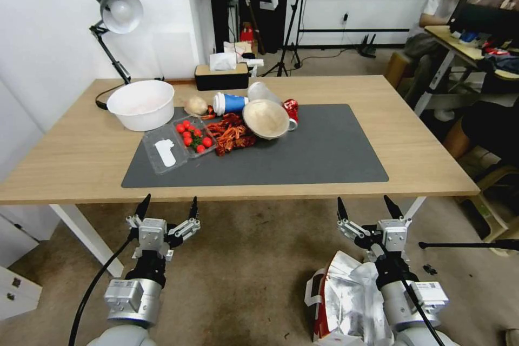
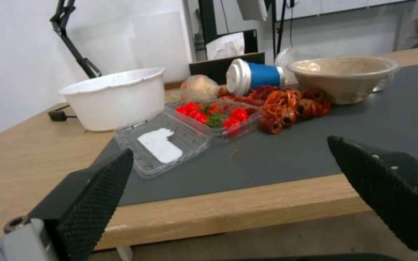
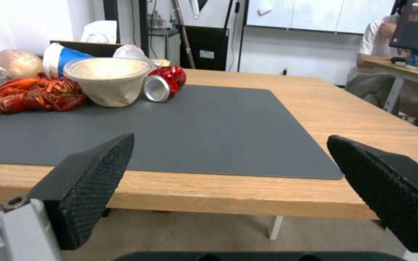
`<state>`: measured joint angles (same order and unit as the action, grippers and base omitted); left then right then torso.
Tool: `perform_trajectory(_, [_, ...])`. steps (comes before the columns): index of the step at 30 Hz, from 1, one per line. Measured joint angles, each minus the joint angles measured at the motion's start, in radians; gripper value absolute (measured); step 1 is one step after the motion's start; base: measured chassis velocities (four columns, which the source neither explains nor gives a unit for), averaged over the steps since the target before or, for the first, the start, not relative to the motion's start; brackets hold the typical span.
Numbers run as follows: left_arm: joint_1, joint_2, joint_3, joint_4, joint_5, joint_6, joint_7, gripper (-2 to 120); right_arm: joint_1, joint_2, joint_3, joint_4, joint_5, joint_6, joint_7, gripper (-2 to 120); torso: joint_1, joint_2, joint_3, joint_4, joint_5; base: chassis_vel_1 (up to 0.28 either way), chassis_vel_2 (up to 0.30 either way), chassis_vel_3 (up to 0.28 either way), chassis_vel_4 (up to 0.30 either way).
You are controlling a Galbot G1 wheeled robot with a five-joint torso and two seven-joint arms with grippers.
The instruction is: Pick up the food delivery bag from the floor and place it on the table.
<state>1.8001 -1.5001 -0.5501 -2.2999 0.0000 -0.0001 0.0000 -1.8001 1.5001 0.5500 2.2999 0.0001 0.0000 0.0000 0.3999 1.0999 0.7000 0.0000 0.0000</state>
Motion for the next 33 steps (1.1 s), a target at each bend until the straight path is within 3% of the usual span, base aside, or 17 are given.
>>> perform_trajectory(12, [-0.015, 0.005, -0.002, 0.007, -0.010, -0.003, 0.001, 100, 0.030, -0.022, 0.024, 0.006, 0.037, 0.001, 0.002, 100, 0.000, 0.000, 0.000, -0.0001, 0.0007, 0.000, 0.000, 0.000, 0.000])
perform_trajectory(15, [-0.091, 0.032, -0.019, 0.040, -0.065, -0.027, 0.008, 100, 0.084, -0.054, 0.057, 0.022, 0.082, 0.005, 0.010, 100, 0.000, 0.000, 0.000, 0.0007, -0.0005, 0.000, 0.000, 0.000, 0.000])
perform_trajectory(17, [-0.191, 0.070, -0.041, 0.080, -0.138, -0.059, 0.016, 100, 0.099, -0.061, 0.062, 0.024, 0.098, 0.004, 0.015, 100, 0.000, 0.000, 0.000, -0.0009, -0.0001, 0.000, 0.000, 0.000, 0.000])
perform_trajectory(19, [-0.205, 0.077, -0.041, 0.085, -0.160, -0.063, 0.015, 100, 0.100, -0.061, 0.062, 0.025, 0.099, 0.004, 0.015, 100, 0.000, 0.000, 0.000, -0.0008, -0.0002, 0.000, 0.000, 0.000, 0.000])
perform_trajectory(22, [-0.208, 0.079, -0.039, 0.092, -0.178, -0.074, 0.014, 100, 0.100, -0.062, 0.062, 0.027, 0.099, 0.004, 0.015, 100, 0.000, 0.000, 0.000, 0.0001, 0.0000, 0.000, 0.000, 0.000, 0.000])
perform_trajectory(33, [-0.188, 0.083, -0.053, 0.100, -0.189, -0.121, 0.011, 100, 0.110, -0.061, 0.058, 0.035, 0.102, 0.004, 0.007, 100, 0.000, 0.000, 0.000, 0.0000, 0.0000, 0.000, 0.000, 0.000, 0.000])
